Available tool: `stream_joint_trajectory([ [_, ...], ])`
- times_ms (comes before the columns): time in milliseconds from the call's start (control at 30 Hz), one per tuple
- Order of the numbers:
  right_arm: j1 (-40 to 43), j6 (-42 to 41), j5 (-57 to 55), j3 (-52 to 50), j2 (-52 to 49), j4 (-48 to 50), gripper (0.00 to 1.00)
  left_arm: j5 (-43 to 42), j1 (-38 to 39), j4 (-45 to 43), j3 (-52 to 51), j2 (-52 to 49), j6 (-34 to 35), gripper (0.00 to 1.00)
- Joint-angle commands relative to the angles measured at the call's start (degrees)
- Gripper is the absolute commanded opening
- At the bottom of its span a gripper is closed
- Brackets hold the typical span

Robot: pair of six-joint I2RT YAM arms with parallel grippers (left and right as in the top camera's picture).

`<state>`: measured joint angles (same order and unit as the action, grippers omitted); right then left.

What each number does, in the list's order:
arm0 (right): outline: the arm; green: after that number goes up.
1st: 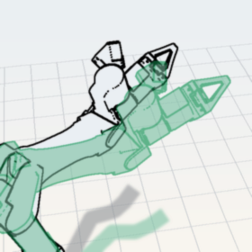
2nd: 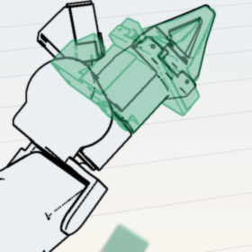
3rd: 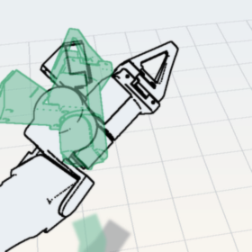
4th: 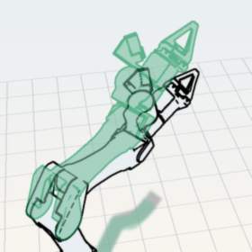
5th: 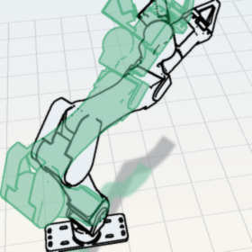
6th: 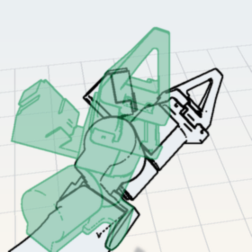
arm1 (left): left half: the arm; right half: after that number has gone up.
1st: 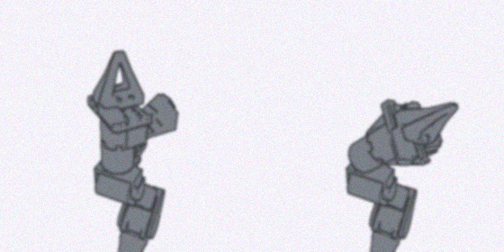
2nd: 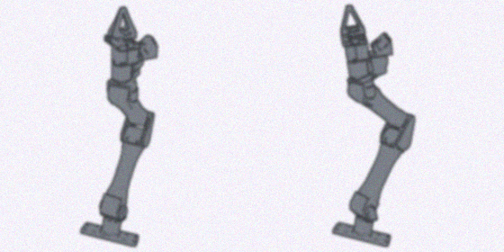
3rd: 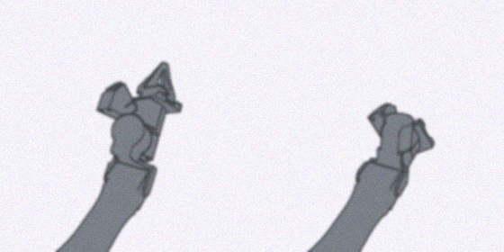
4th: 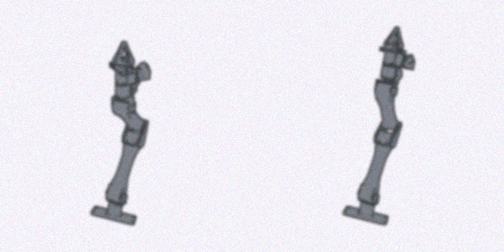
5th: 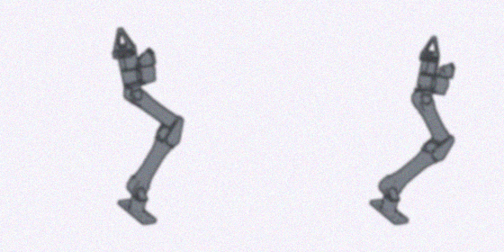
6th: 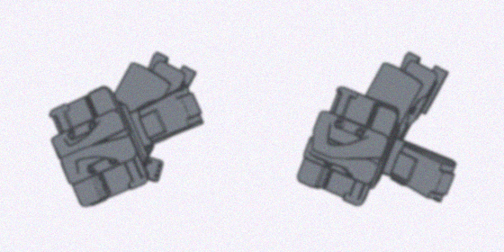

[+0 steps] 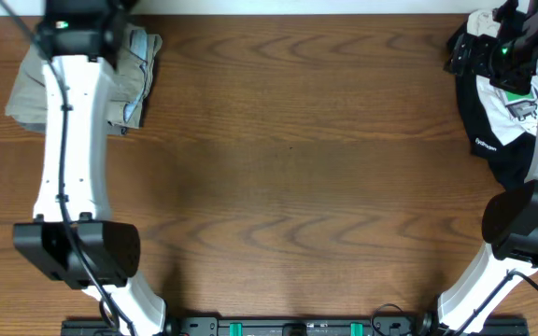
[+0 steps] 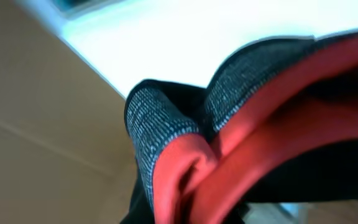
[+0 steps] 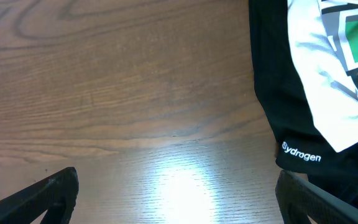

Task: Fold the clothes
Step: 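Lift the tights bundle with the left gripper and carry it to the khaki pants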

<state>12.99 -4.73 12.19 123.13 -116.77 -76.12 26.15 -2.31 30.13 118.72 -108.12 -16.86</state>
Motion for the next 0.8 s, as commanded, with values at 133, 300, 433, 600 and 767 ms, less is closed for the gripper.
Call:
stream_joint_trajectory([
  [133, -1.01, 0.94, 0.96, -0.35, -0.57, -0.15, 0.99, 3.54, -9.6, -10.27, 0.83, -0.37, -6.03, 0.06],
  [300, -1.9, 0.94, 0.94, -0.35, -0.57, 0.09, 0.99, 2.8, -14.45, -14.8, 0.83, -2.69, -6.03, 0.06],
  [433, -2.91, 0.94, 0.94, -0.35, -0.57, 0.07, 0.99, 2.78, -16.79, -18.12, 0.83, -6.8, -6.03, 0.06],
  [600, -4.42, 0.96, 0.94, -0.35, -0.57, 0.04, 0.99, 2.86, -17.4, -20.0, 0.83, -12.55, -5.99, 0.06],
  [767, -5.68, 0.98, 0.87, -0.35, -0.57, 0.07, 0.99, 3.52, -17.4, -19.71, 0.79, -16.83, -4.68, 0.06],
])
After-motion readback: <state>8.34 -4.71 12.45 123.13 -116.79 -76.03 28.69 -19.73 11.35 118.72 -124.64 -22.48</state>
